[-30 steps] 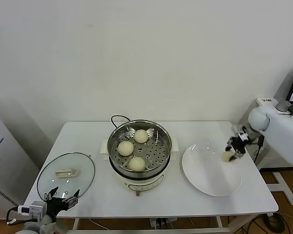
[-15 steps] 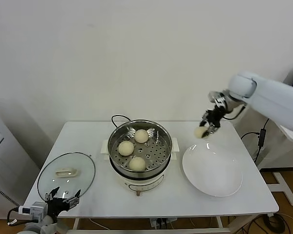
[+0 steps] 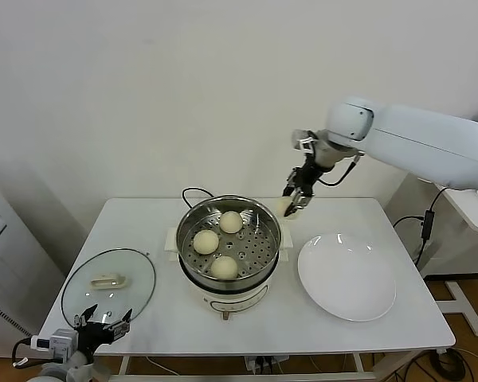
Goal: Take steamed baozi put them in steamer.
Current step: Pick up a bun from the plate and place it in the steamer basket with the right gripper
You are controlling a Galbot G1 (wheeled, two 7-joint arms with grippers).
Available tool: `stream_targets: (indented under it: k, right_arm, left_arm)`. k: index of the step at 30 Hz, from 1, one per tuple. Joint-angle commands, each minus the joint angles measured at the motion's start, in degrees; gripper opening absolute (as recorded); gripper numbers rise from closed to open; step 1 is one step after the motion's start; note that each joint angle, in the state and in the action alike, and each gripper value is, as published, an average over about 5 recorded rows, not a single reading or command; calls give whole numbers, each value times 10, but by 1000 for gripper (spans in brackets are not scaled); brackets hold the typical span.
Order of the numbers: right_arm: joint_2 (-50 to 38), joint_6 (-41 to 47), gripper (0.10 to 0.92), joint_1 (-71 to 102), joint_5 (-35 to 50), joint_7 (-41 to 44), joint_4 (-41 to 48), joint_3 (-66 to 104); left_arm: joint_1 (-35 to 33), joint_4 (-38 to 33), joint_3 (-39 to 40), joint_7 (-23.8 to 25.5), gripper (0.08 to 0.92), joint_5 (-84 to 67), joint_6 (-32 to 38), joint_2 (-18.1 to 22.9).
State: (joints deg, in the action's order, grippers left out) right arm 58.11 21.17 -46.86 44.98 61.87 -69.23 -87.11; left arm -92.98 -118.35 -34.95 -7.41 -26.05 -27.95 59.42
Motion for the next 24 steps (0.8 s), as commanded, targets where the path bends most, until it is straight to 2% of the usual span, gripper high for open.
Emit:
stream_targets:
  k: [1,8,24]
  right_arm:
    - [74,34,484,10,35,-32,10,-19]
    - [103,37,484,48,12,-43,22,-11]
    - [111,42,484,115,-42,-64,33,0]
  left_arm:
    - [0,2,0,0,823,0,0,-1]
    - [2,5,0,0,823,-1,1,-1]
    - [4,9,0,0,823,-2,1,0]
